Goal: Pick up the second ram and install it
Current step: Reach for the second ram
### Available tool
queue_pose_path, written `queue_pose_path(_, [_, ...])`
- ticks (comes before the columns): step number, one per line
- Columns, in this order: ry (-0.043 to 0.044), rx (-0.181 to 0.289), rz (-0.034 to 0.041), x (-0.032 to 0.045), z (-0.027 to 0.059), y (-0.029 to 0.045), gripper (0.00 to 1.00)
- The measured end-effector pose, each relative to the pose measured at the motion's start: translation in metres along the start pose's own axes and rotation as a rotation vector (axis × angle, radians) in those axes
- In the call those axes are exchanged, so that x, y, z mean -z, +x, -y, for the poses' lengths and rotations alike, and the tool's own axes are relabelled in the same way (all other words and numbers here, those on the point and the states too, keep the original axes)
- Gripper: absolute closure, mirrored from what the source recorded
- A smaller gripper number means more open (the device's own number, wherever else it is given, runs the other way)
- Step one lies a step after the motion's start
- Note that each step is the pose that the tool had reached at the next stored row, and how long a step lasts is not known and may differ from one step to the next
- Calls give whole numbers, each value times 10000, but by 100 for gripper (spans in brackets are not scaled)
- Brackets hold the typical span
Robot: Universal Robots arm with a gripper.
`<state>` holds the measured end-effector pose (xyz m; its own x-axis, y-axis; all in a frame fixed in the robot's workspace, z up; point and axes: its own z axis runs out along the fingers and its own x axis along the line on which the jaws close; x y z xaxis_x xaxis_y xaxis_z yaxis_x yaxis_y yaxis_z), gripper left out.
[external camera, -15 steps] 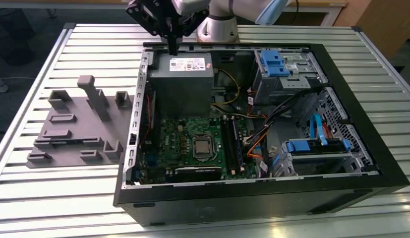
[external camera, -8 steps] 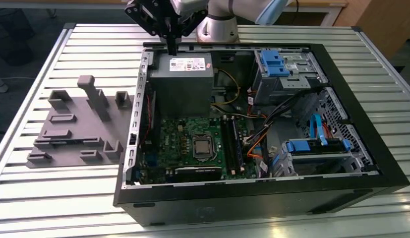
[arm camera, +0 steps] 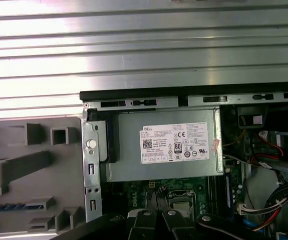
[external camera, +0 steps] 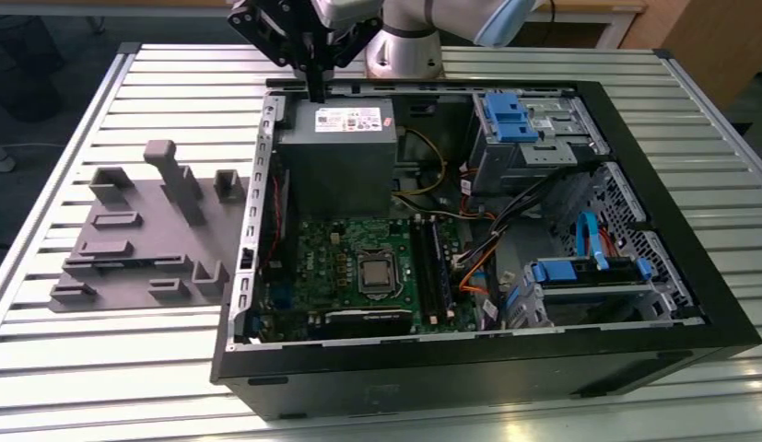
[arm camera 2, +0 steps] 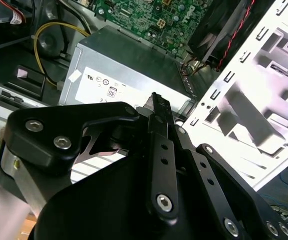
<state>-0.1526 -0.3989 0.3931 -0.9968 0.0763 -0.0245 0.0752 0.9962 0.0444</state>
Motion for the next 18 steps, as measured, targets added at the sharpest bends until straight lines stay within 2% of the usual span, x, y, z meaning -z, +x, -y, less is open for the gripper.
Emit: queue_pose_path(18, [1,1,-1,3,9,118,89])
